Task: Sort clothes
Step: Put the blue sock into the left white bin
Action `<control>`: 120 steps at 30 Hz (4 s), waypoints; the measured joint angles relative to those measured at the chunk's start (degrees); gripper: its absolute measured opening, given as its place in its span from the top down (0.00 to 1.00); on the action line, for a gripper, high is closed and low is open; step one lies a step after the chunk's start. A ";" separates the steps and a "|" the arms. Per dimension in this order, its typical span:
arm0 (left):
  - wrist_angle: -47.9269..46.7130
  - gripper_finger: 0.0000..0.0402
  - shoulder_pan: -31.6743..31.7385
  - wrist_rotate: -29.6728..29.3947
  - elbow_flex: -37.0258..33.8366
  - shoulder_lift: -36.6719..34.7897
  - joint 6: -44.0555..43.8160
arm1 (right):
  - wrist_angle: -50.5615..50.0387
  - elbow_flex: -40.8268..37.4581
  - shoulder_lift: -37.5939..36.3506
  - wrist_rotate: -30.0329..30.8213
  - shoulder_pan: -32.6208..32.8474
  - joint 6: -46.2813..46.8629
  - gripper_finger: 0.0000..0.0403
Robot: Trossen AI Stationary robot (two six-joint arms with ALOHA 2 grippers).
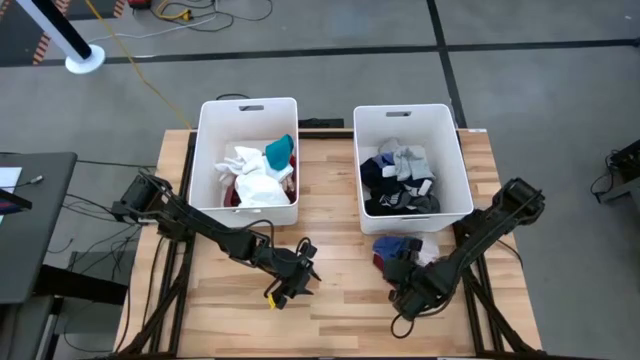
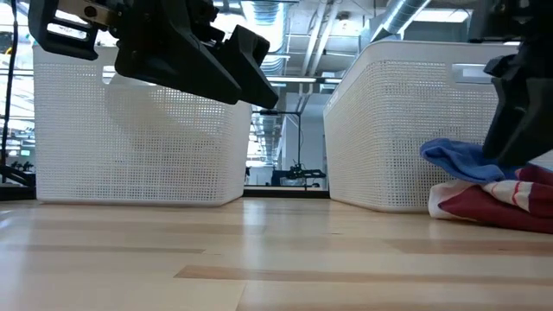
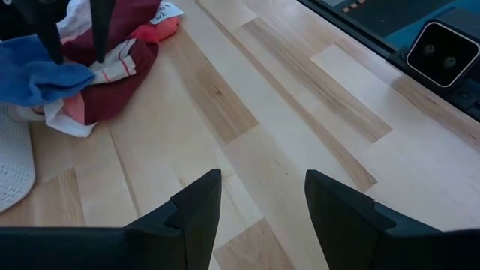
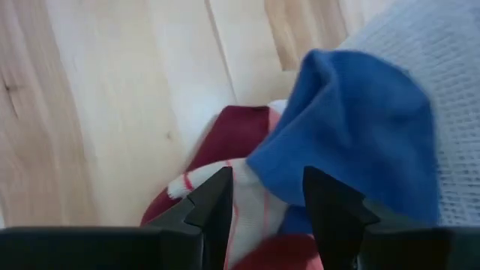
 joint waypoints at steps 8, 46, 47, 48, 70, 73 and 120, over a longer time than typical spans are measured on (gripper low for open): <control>-0.04 0.53 0.00 0.02 0.00 0.00 -0.11 | -1.75 0.00 4.79 0.37 -1.00 4.53 0.57; 0.08 0.53 -0.02 0.03 -0.02 0.00 -0.17 | 27.17 11.76 7.81 1.97 0.37 -23.69 0.99; 0.31 0.53 -0.02 0.04 -0.02 0.00 -0.33 | 27.16 11.76 7.81 1.78 0.36 -23.69 0.99; 0.64 0.53 -0.02 0.02 -0.02 0.00 -0.41 | 27.17 11.76 7.81 1.29 0.32 -23.72 0.99; 20.13 0.53 -0.04 -5.75 0.02 10.25 -1.75 | 27.85 11.76 7.79 -2.38 -1.42 -23.32 0.99; 21.19 0.53 0.04 -7.46 0.33 10.56 -2.00 | 27.87 11.76 7.79 -2.38 -1.42 -23.19 0.99; 16.06 1.00 0.07 -10.63 0.46 -5.05 15.64 | 12.13 24.11 7.63 0.79 -2.35 -20.90 0.43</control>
